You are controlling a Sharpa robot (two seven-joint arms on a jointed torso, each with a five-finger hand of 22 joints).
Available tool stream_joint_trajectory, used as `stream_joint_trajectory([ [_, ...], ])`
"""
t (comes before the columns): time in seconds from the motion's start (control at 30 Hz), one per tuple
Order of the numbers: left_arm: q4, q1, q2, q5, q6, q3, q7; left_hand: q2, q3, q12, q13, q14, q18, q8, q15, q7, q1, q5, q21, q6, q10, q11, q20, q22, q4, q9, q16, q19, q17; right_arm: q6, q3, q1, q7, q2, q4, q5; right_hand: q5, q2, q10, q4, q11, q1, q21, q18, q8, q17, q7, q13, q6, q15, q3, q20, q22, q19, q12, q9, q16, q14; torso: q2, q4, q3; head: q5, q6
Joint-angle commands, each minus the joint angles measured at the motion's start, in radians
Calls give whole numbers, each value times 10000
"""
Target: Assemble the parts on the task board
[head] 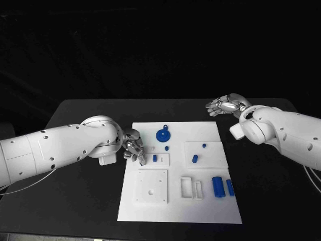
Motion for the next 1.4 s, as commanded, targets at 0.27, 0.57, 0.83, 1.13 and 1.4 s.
stream_joint_trajectory([
  [0.27, 105, -59, -120, 275, -388, -49, 43, 593, -127, 43, -9, 48, -124, 92, -58, -39, -180, 139, 2, 184, 71, -62, -1024, 133, 14, 30, 49, 47, 29, 133, 5, -4, 109, 1, 16, 30, 49, 2, 26, 45, 54, -82, -44, 183, 60, -12, 228, -11, -66, 11, -10, 56, 18, -37, -52, -19, 44, -83, 2, 5, 2, 10, 17],
  [0.57, 471, -57, -414, 790, -1462, -46, 206, 697, -204, 42, -21, 77, -126, 166, -117, -100, -297, 168, 5, 284, 102, -121, -1041, 119, -3, 97, 64, 95, 37, 148, 5, -4, 119, -30, 35, 35, 51, 1, 25, 42, 55, -83, -47, 184, 61, -16, 229, -11, -69, 12, -13, 58, 20, -39, -54, -21, 46, -85, -1, 8, 3, 14, 20],
  [0.83, 815, -61, -704, 798, -2318, -52, 361, 602, -235, 40, -30, 101, -123, 228, -160, -146, -369, 165, -1, 374, 133, -162, -1057, 101, 24, 143, 52, 143, 30, 154, 5, -4, 130, -70, 46, 35, 53, 0, 24, 38, 55, -83, -50, 185, 63, -19, 229, -11, -71, 13, -15, 59, 21, -40, -56, -23, 47, -88, -3, 5, 9, 3, 23],
  [1.13, 980, -71, -832, 580, -2778, -57, 482, 501, -226, 38, -46, 169, -114, 360, -228, -216, -422, 67, -15, 515, 204, -231, -1089, 67, 141, 227, 31, 238, 18, 173, 5, -5, 140, -84, 55, 36, 55, -5, 22, 32, 56, -80, -53, 186, 64, -22, 230, -11, -73, 14, -17, 59, 23, -43, -58, -26, 48, -90, 3, 6, 0, 7, 30],
  [1.4, 1063, -85, -828, 64, -2879, -92, 523, 396, -251, 31, -66, 235, -115, 565, -273, -279, -507, 30, -27, 678, 291, -280, -1112, 53, 294, 353, 19, 294, 14, 181, 5, -5, 143, -91, 63, 36, 57, -7, 20, 24, 56, -76, -56, 187, 65, -25, 230, -12, -75, 15, -18, 60, 25, -45, -61, -28, 49, -93, 2, 12, -1, 11, 14],
])
